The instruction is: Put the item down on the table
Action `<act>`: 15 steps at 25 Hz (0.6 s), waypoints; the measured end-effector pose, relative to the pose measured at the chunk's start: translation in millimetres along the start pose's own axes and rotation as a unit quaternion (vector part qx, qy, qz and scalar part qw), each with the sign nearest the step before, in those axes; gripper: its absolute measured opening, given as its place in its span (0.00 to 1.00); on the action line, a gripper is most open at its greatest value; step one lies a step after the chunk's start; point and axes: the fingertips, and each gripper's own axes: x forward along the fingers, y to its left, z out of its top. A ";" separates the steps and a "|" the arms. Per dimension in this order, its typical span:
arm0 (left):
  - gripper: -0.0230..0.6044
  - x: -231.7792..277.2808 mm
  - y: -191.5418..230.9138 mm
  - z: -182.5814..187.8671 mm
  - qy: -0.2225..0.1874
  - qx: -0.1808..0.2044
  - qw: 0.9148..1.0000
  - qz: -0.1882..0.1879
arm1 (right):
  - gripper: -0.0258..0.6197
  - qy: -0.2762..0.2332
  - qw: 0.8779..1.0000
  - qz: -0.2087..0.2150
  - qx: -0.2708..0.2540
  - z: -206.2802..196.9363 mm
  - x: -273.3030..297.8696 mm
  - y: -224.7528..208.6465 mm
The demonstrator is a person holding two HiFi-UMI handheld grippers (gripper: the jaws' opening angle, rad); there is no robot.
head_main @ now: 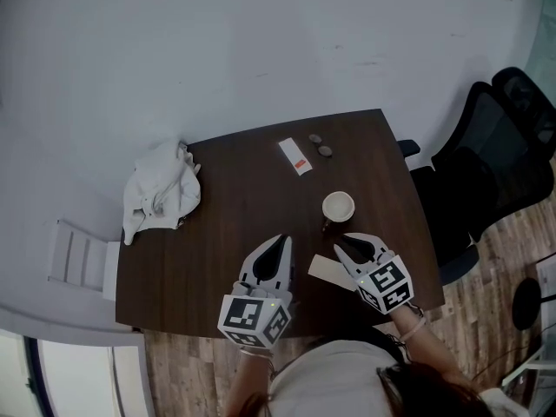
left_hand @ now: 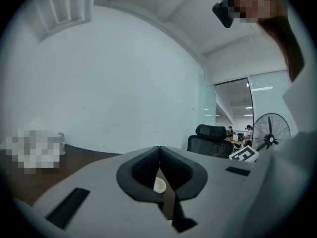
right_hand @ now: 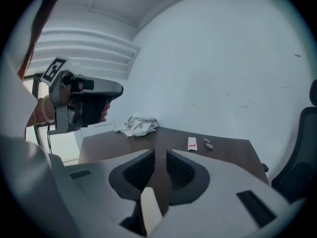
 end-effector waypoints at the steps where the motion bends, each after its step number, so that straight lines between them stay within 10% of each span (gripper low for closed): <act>1: 0.07 1.6 -0.7 1.1 0.000 0.001 1.000 0.000 | 0.16 -0.008 1.000 -0.002 0.000 7.1 -2.5 -2.0; 15: 0.07 21.6 -7.0 19.6 -0.004 0.019 1.000 -0.013 | 0.05 -0.090 0.996 -0.022 0.003 70.7 -28.5 -24.3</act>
